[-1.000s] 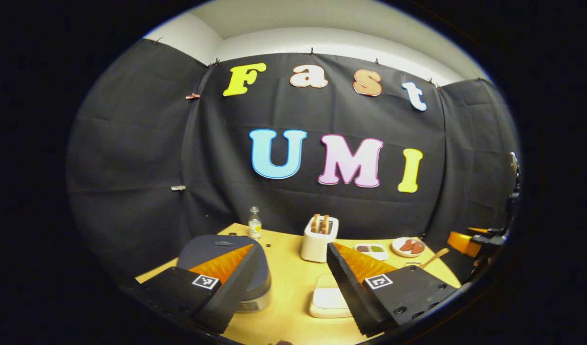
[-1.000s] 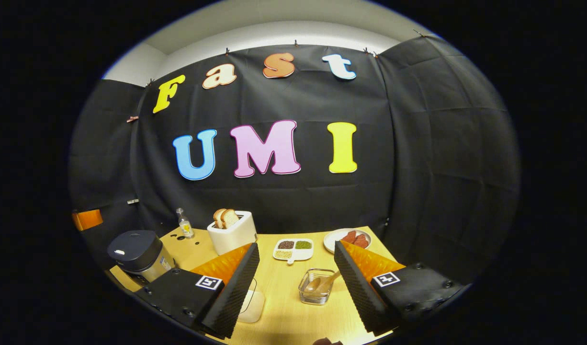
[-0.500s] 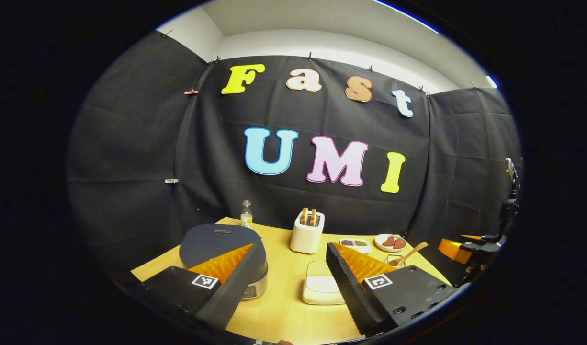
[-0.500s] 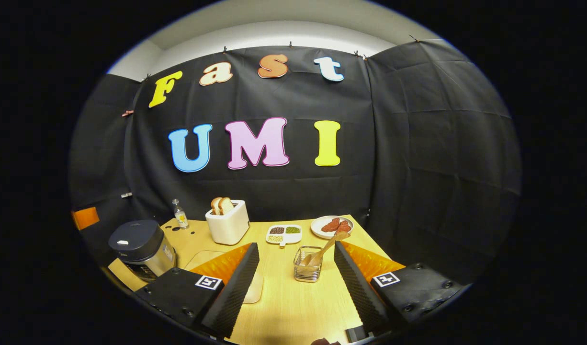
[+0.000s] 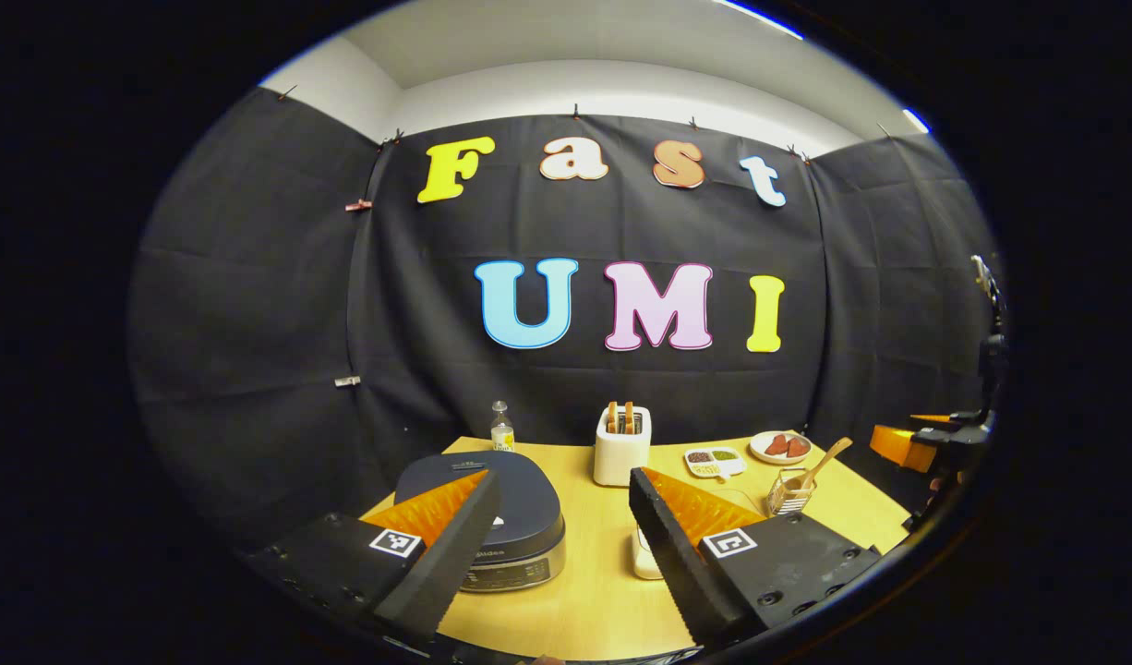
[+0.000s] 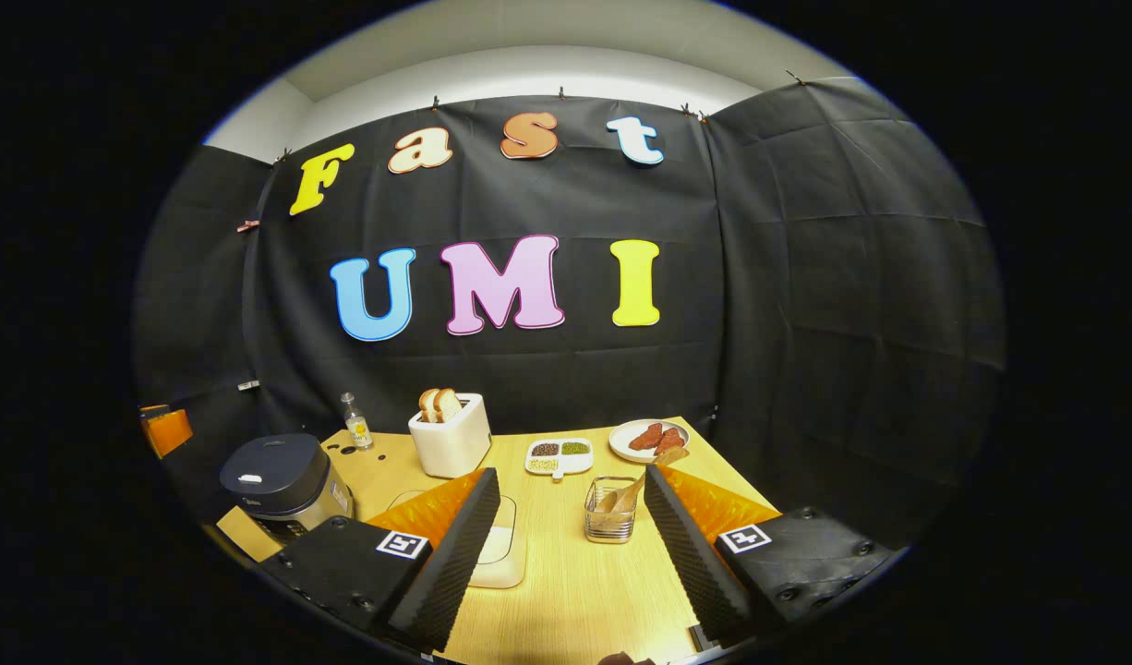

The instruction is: Close the left gripper, press the button to open the rice cooker; take a wooden spoon from the chopstick holder with the right hand, scoop a spoonful of rice and pour it into the rice cooker, then put the wooden spoon back into the chopstick holder.

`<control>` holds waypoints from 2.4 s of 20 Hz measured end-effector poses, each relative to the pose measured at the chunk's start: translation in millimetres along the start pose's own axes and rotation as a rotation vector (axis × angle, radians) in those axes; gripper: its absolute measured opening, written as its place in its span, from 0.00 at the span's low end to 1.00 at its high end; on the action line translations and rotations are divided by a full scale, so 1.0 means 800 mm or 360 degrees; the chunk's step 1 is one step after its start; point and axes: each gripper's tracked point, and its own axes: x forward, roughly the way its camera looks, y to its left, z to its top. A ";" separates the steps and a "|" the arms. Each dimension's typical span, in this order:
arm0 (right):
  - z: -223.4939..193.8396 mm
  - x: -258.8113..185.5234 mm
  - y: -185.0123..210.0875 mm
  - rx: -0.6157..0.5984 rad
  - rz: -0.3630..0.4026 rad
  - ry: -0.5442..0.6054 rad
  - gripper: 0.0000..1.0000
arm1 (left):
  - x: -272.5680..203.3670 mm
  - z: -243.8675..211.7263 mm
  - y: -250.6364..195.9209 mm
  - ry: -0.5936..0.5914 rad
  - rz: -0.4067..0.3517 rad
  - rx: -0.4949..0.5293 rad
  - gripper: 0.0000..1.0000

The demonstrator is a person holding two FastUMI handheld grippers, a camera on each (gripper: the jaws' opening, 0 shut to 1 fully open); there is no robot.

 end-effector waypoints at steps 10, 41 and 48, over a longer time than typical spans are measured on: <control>-0.002 -0.006 0.002 0.0006 -0.0022 -0.0001 0.98 | 0.001 -0.014 0.011 0.0043 -0.0002 -0.0032 0.92; -0.014 0.011 0.055 -0.0067 0.0079 0.0058 0.98 | 0.009 -0.045 0.026 0.0140 0.0004 -0.0103 0.95; -0.016 0.014 0.065 -0.0070 0.0117 0.0064 0.99 | 0.004 -0.049 0.031 0.0151 0.0032 -0.0108 0.95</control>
